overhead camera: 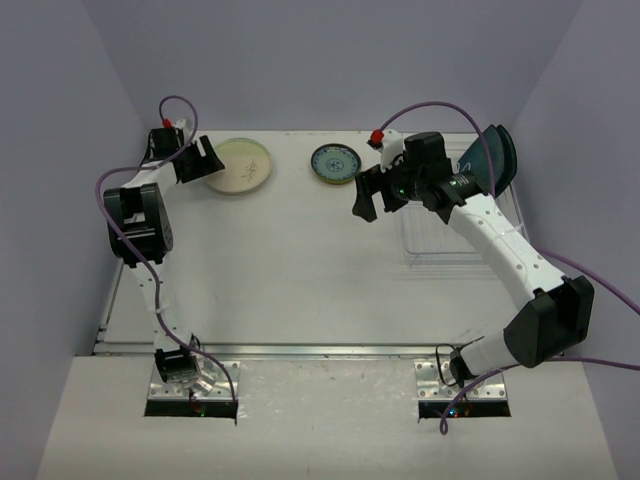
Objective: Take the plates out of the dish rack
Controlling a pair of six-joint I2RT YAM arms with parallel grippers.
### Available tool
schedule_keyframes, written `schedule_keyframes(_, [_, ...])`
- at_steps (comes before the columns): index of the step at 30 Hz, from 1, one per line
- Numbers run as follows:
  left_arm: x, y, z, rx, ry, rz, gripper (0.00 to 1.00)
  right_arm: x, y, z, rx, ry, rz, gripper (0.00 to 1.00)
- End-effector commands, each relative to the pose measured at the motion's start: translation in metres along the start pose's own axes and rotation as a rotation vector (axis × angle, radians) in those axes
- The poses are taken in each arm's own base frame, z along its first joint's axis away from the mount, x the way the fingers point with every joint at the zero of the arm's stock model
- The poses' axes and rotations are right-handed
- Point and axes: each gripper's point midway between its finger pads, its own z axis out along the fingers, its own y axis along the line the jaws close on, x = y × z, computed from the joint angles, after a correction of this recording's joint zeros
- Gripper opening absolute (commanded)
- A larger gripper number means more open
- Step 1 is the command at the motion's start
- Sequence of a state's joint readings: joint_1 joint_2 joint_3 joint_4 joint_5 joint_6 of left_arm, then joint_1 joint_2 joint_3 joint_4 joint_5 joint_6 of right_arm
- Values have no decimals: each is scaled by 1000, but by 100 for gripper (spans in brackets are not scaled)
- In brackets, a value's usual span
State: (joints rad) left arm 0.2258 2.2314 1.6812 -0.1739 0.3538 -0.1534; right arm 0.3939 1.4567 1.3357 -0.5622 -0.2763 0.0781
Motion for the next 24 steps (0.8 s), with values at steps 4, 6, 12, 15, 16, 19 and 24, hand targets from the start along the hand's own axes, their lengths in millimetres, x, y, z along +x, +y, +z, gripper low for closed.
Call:
schedule_keyframes(4, [-49,-33,-8,102,-127,72,76,-14,-9,-9,44,-46,-33,99])
schedule_keyframes(6, [-54,-32,-12,87,-141,81,79,-15,-11,-9,59,-47,-34,99])
schedule_keyframes(12, [-101,-39,-64,0,-324,198,82,-24,-38,-22,161,-79,13,99])
schedule_keyframes(15, [-125,-69,-110,21,-424,319,83,-30,-76,-40,236,-117,116,99])
schedule_keyframes(16, [-126,-80,-121,33,-439,359,83,-34,-88,-47,255,-134,153,99])
schedule_keyframes(19, [-118,-120,-159,43,-481,559,83,-32,-141,-74,376,-157,237,99])
schedule_keyframes(24, [-51,-190,-190,98,-484,802,83,-30,-224,-126,622,-169,263,93])
